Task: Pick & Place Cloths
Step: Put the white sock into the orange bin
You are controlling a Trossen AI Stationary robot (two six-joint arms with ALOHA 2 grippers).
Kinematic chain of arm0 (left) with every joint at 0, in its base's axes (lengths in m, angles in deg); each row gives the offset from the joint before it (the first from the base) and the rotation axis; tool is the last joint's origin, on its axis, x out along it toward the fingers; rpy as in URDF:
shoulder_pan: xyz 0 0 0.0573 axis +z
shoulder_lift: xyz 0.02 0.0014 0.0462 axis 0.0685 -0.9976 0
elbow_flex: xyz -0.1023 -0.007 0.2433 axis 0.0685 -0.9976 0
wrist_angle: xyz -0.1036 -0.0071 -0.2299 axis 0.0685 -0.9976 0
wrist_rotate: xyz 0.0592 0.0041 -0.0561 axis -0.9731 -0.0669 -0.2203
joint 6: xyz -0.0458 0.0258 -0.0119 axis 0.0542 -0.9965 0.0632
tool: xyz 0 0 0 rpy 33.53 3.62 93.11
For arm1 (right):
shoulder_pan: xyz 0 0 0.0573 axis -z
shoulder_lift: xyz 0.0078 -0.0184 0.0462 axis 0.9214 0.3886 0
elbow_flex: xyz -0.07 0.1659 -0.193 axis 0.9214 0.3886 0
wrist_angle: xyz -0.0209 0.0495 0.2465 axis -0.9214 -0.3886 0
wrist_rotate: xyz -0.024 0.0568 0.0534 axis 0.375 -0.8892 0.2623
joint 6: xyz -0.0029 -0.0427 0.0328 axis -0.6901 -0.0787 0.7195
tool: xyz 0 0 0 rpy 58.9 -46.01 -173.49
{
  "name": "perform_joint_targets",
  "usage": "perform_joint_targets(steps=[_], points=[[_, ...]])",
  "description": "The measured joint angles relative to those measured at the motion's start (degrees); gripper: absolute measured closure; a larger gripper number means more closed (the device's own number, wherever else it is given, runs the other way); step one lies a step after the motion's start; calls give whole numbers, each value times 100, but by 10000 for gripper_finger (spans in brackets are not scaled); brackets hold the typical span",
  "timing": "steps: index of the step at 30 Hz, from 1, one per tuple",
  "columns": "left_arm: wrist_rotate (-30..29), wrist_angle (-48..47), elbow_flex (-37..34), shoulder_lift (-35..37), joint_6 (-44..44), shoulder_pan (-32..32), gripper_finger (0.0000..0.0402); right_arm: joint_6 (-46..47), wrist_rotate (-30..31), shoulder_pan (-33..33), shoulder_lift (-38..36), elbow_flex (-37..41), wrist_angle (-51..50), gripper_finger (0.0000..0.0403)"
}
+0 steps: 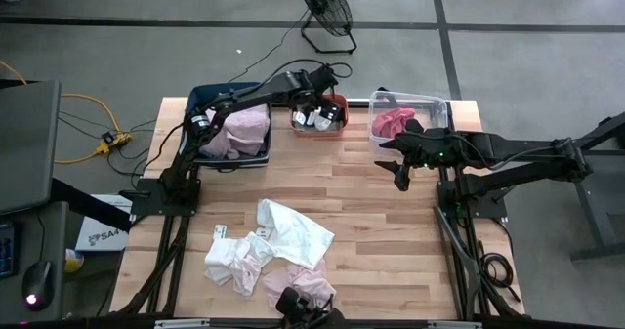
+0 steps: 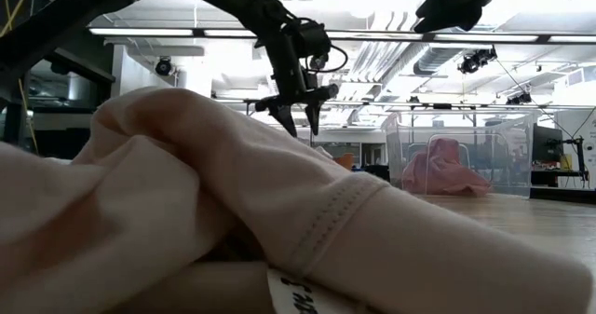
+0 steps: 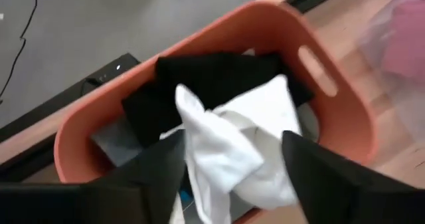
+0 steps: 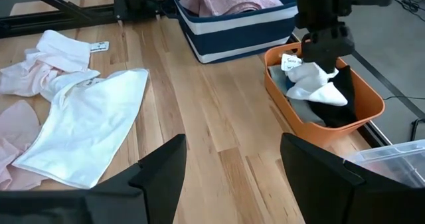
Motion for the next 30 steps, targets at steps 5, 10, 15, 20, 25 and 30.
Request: perform_joint_targets(steps=[5,10,15,20,25,30], points=[[-103,-332,-4,0,-113,4,304,41,0,-1,0,0,-9,167],[-177,-366,-7,-2,-188,-38,386,42,0,-2,0,0,-11,167],[-170,-318,-6,-196,-149,-36,399,44,0,-1,0,2,-11,167],[-161,-54,-9,-507,-143,-31,400,44,0,-2,47,2,-15,167],[-83,-15,-9,-679,-172,-25,401,43,0,0,148,2,-47,167],[-76,-63,-14,-640,-222,-16,401,37,0,0,203,4,-61,167]])
